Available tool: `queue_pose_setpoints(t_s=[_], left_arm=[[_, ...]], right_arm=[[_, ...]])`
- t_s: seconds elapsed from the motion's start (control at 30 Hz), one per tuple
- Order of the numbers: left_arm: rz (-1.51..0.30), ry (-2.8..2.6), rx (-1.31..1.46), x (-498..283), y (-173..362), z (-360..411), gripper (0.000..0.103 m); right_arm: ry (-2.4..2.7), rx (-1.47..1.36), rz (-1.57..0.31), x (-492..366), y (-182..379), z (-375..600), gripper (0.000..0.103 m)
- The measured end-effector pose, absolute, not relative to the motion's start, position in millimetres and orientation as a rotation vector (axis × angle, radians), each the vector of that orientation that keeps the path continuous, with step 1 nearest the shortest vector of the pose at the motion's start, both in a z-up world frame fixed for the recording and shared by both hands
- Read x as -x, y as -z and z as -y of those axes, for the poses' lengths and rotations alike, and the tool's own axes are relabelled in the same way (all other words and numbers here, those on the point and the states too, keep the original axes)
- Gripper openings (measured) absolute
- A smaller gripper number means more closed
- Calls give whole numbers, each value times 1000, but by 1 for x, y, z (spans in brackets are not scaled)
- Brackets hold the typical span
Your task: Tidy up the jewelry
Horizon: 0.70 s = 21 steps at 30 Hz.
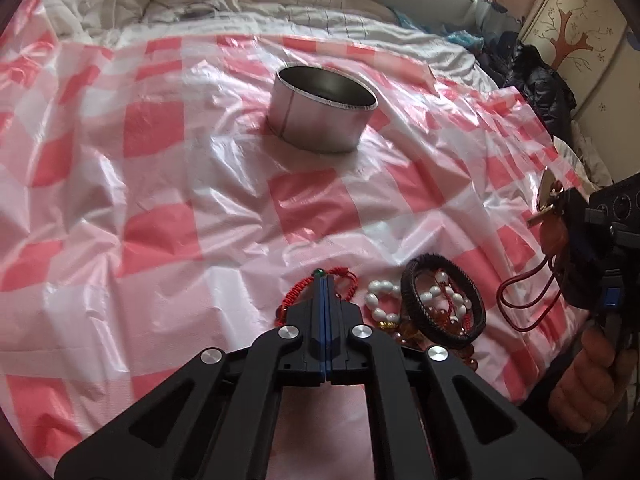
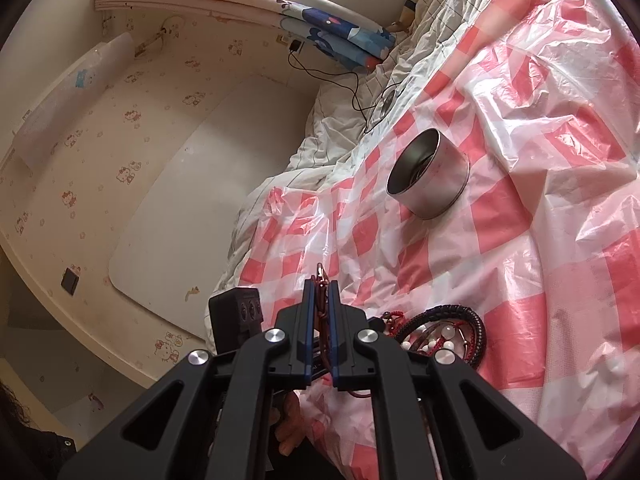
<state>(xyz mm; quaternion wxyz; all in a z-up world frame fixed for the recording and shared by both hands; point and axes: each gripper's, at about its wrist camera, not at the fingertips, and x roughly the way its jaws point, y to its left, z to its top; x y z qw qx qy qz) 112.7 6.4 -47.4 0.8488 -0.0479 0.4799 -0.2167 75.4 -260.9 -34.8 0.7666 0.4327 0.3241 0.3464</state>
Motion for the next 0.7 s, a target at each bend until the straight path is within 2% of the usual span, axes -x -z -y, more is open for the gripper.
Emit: queue_pose_setpoints(t_s=[0.3, 0.57, 0.6, 0.67, 0.7], left_arm=[[-841, 594, 351, -109, 11, -33, 0], [-1013, 547, 324, -131, 41, -24, 1], [-1020, 531, 291, -131, 44, -21, 5], [-1013, 526, 233, -130, 44, -14, 21], [-1009, 520, 201, -128, 45, -11, 41]], right_arm=[[-776, -1043, -668, -81, 40, 273, 7], [-784, -1072, -684, -86, 43, 275, 7], [-787, -1069, -688, -86, 43, 274, 7], [-788, -1067, -692, -86, 44, 273, 7], [-789, -1070, -693, -86, 44, 273, 7]])
